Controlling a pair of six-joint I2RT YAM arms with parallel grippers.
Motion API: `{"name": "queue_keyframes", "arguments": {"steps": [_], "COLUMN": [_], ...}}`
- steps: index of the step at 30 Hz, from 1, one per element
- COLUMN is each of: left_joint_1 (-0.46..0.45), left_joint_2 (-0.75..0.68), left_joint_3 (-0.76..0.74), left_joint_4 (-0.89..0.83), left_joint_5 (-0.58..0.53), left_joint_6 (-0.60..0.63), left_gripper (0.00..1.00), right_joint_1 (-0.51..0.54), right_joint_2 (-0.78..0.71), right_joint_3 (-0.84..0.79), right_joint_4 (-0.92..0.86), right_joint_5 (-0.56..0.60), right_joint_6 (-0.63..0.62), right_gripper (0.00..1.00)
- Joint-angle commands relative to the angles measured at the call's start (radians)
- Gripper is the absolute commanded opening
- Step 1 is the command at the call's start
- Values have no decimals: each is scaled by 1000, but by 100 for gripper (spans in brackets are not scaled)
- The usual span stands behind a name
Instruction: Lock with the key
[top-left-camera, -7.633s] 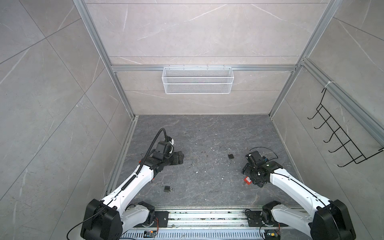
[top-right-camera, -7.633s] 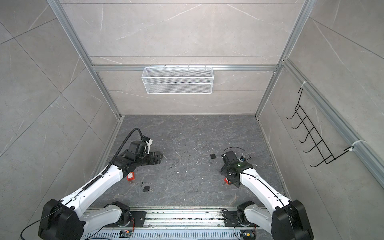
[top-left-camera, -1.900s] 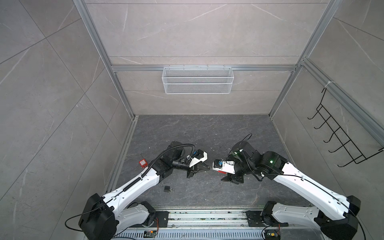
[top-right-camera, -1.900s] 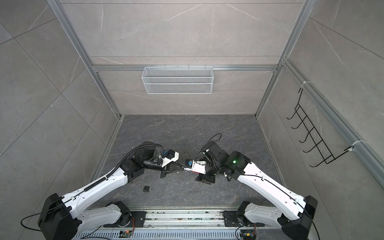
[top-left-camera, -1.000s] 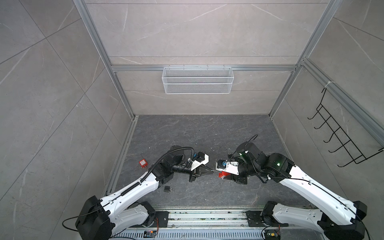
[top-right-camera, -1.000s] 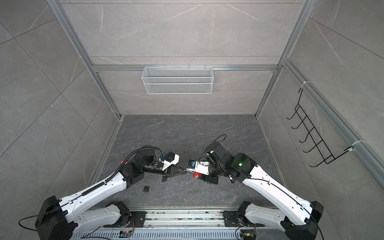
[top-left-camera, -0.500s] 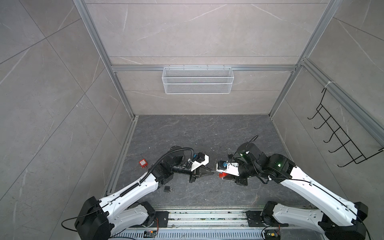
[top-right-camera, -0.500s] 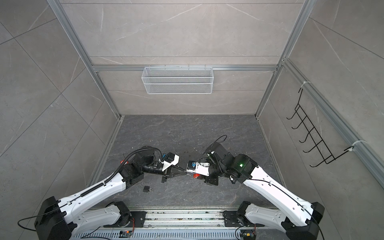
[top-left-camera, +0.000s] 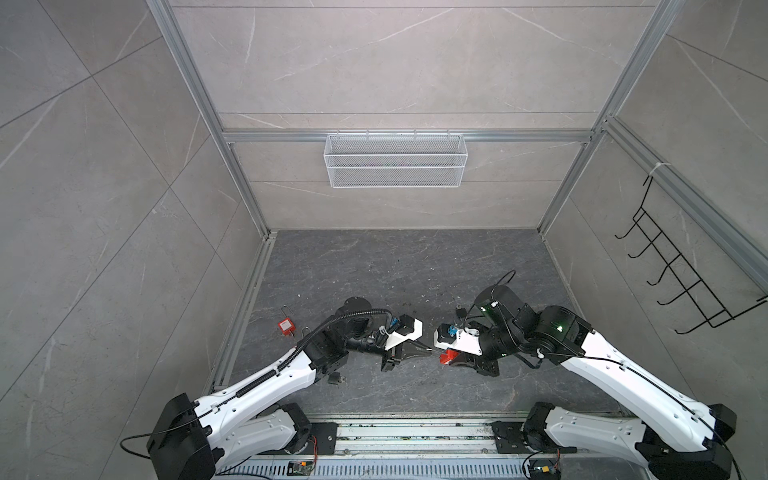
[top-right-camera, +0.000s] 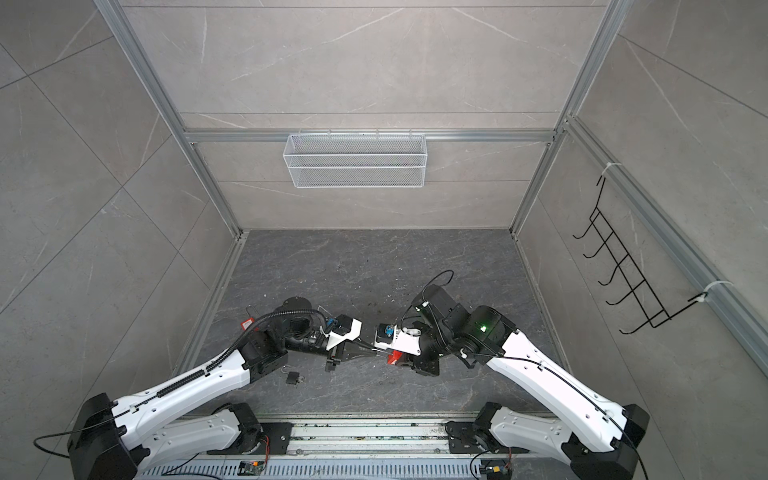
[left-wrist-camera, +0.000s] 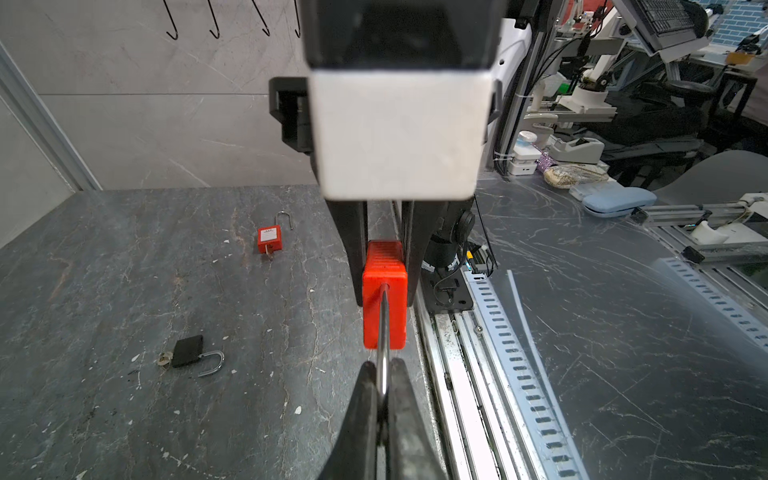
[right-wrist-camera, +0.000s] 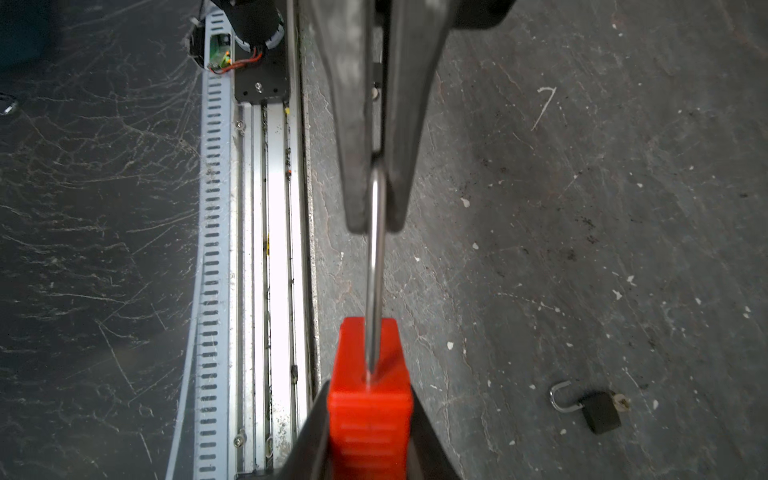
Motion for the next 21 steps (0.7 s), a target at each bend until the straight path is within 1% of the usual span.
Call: {"name": "queue_keyframes", "arguments": {"steps": [1, 7, 9, 12, 15, 21], "left_joint_1": [-13, -13, -13, -15, -15, -14], "left_joint_2": [-21, 14, 25, 46, 61, 71], "left_joint_3": [11, 17, 20, 19, -8, -42], "left_joint_4": [72, 89, 94, 103, 171, 266], "left_joint_5": [-45, -12, 4, 18, 11, -14], "left_joint_6": [43, -35, -60, -80, -113, -158], "left_gripper": [0, 0, 0, 0, 0, 0], "right_joint_1": [13, 13, 13, 13, 12, 14], "right_joint_2": [5, -21, -16, -19, -10, 35], "right_joint_3": [29, 2, 3, -1, -2, 20], "right_joint_4": [73, 175, 188, 240, 283, 236], "right_joint_5": [-91, 7, 13, -15, -44, -61], "right_joint_6": [-24, -47, -56, -42, -18, -10], "right_gripper": [16, 17, 16, 16, 17, 21]}}
